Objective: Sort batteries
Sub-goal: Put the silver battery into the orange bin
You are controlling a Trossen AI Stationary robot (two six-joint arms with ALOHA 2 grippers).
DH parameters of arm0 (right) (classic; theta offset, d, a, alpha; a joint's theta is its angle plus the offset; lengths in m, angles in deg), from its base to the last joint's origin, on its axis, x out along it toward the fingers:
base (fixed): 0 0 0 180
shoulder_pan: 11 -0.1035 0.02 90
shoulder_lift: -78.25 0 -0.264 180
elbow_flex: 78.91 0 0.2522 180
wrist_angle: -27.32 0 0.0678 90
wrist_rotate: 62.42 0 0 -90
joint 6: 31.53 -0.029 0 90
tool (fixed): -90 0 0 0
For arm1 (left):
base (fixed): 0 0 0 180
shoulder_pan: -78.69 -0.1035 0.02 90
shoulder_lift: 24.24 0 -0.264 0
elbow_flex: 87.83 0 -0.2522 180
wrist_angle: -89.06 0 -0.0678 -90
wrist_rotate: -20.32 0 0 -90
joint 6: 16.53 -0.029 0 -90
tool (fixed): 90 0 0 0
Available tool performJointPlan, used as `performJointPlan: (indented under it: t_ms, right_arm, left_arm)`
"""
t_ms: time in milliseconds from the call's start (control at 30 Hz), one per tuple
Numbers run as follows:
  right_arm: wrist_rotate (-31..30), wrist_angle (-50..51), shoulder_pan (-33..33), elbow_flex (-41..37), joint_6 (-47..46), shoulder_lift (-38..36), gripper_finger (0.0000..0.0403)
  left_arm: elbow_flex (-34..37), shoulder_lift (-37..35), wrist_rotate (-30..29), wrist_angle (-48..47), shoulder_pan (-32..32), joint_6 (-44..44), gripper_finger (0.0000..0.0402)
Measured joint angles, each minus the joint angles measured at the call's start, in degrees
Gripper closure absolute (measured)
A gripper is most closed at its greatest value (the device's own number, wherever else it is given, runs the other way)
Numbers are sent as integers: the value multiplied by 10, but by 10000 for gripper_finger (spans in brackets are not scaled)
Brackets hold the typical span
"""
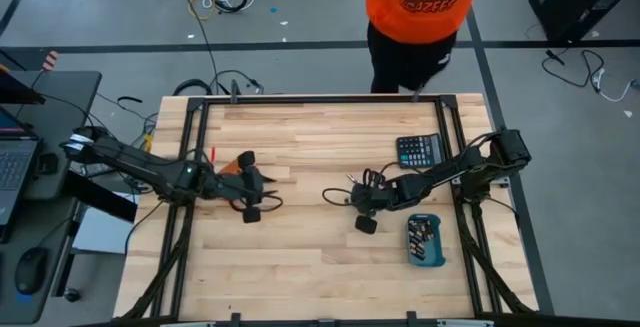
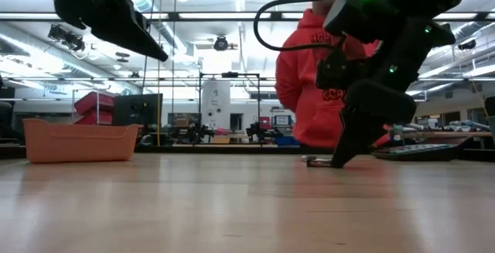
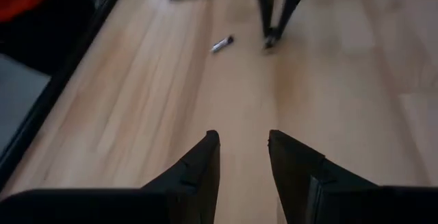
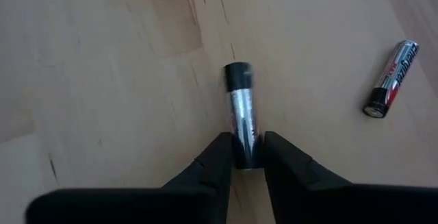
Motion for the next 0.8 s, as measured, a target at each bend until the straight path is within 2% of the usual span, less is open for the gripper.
performJointPlan:
  t_ms: [167, 333, 600, 800]
  right_arm:
    - [5, -11, 1, -3, 23, 0, 377]
    - [9, -25, 1, -3, 38, 2, 377]
    - [23, -86, 3, -4, 80, -14, 377]
    - [26, -162, 3, 46, 152, -22, 377]
  left_arm:
    - [47, 0, 13, 113, 0, -37, 277]
    - [99, 0, 13, 221, 0, -78, 277]
    - [185, 0, 13, 367, 0, -78, 277]
    - [213, 17, 26, 453, 0, -61, 277]
